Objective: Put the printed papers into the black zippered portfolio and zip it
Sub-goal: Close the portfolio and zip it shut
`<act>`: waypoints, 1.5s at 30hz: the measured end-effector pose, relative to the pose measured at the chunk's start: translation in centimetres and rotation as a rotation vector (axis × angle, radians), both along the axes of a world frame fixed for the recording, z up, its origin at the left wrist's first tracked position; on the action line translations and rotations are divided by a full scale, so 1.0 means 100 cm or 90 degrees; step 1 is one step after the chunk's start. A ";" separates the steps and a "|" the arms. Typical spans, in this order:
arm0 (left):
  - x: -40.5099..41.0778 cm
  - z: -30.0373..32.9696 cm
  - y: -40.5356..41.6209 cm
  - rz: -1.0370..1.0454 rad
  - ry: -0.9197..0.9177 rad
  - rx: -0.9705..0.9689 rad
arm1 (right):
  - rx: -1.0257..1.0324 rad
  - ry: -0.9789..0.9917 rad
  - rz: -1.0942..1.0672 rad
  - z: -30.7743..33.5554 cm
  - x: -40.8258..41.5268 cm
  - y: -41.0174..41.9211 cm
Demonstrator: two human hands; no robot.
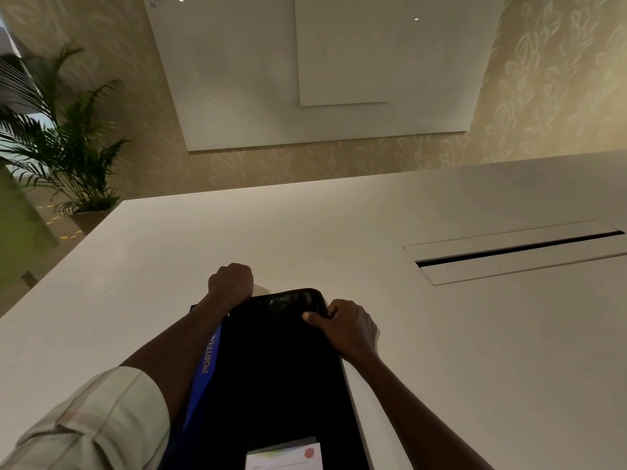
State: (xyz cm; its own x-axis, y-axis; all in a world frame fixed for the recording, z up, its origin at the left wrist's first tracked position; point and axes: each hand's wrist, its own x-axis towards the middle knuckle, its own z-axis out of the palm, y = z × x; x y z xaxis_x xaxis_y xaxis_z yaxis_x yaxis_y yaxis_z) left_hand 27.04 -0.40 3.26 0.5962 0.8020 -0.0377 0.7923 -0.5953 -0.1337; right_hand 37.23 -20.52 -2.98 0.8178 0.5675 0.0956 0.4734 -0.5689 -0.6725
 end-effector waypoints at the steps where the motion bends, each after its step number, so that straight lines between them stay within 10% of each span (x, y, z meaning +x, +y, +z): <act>1: -0.002 0.001 0.002 0.004 -0.003 -0.005 | 0.001 -0.002 -0.001 0.000 0.000 0.000; 29: -0.043 0.000 0.022 0.054 0.038 0.048 | 0.000 -0.010 -0.002 -0.004 0.001 0.001; 45: -0.063 -0.006 0.022 0.108 -0.210 -0.015 | -0.009 -0.015 -0.022 -0.001 -0.004 0.001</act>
State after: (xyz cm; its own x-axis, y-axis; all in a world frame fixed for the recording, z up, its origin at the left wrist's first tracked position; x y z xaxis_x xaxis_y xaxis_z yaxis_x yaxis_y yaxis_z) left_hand 20.69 1.85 2.70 0.4384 0.8914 0.1151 0.8779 -0.4522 0.1579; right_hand 36.85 -20.40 -3.12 0.8349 0.5397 0.1077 0.4687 -0.5948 -0.6530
